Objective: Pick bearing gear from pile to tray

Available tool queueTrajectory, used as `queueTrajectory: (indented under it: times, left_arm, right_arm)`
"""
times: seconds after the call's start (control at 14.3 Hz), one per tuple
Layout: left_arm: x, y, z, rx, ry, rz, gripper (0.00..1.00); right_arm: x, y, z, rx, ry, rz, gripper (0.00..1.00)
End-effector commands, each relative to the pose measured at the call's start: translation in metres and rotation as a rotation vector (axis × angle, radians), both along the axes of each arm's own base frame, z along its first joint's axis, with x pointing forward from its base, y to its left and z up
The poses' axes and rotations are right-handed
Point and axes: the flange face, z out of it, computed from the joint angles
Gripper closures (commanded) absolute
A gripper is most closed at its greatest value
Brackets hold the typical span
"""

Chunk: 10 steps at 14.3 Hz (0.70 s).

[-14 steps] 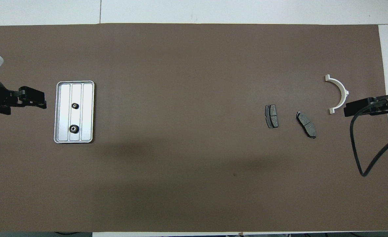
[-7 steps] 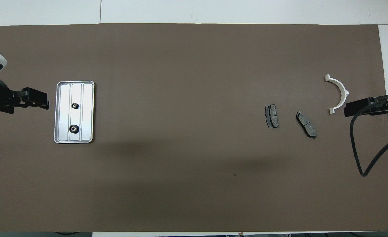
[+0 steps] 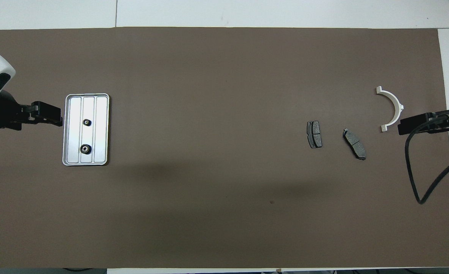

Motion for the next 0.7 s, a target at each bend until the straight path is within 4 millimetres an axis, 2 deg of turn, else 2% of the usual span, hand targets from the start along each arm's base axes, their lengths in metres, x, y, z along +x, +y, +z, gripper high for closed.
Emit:
queueTrajectory:
  times: [0.0, 0.63]
  left_arm:
    - [-0.0005, 0.0026, 0.0062, -0.016, -0.007, -0.004, 0.0]
    - [-0.0017, 0.0038, 0.007, -0.012, -0.001, -0.005, 0.0]
  right_arm:
    - [-0.005, -0.0001, 0.0005, 0.013, -0.014, -0.016, 0.0]
    - [-0.005, -0.0009, 0.0005, 0.013, -0.014, -0.017, 0.0]
